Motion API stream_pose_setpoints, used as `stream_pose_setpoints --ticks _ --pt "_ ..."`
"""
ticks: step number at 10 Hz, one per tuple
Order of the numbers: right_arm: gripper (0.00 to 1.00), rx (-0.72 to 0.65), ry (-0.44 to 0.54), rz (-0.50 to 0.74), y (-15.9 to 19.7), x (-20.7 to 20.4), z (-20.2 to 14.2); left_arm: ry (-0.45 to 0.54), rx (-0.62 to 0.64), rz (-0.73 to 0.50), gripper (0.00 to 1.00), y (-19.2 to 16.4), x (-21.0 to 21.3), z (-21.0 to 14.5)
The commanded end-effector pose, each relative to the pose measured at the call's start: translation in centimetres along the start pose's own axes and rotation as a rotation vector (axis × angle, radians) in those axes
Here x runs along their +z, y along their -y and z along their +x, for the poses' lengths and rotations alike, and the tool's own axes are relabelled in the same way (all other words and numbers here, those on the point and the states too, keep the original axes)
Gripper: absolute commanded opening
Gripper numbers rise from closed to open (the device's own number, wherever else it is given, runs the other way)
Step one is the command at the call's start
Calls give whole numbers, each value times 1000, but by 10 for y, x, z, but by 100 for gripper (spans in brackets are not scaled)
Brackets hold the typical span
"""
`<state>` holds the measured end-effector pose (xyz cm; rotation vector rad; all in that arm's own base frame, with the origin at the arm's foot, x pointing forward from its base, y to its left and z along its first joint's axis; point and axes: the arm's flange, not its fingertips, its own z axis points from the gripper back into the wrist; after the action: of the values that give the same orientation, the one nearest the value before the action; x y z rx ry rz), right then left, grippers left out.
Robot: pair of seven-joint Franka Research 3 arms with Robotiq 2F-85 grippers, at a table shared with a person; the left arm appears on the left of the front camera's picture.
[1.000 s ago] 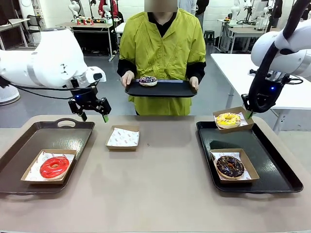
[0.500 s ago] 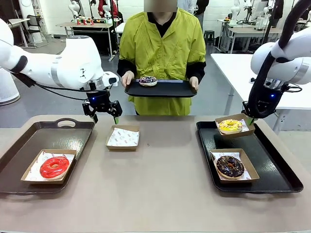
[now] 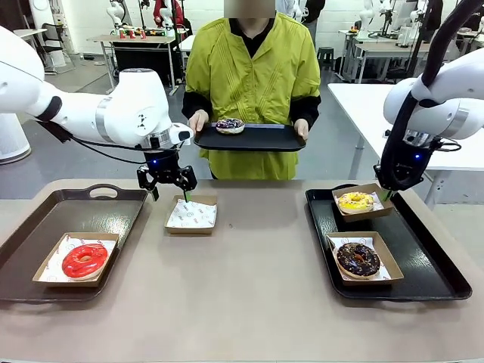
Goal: Individually package the donuts and arrange them on the tray.
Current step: Place the picked Paper togo box on the Handle tray while simultaneously picking up another Paper togo box from the table with the other hand.
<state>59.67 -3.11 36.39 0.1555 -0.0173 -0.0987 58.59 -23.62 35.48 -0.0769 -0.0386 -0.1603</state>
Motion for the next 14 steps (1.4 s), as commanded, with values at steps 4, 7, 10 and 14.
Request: stream_pose_setpoints --ticks 4,7,10,14 --pt "1 14 5 6 2 -8 11 -27 46 65 100 8 -11 14" --pt "1 15 5 18 4 -9 12 -48 70 58 100 1 -24 16" --pt "42 22 -7 34 5 -11 12 -62 77 34 69 -4 -29 15" --pt "100 17 -12 45 4 -10 11 -48 84 31 0 -6 -22 13"
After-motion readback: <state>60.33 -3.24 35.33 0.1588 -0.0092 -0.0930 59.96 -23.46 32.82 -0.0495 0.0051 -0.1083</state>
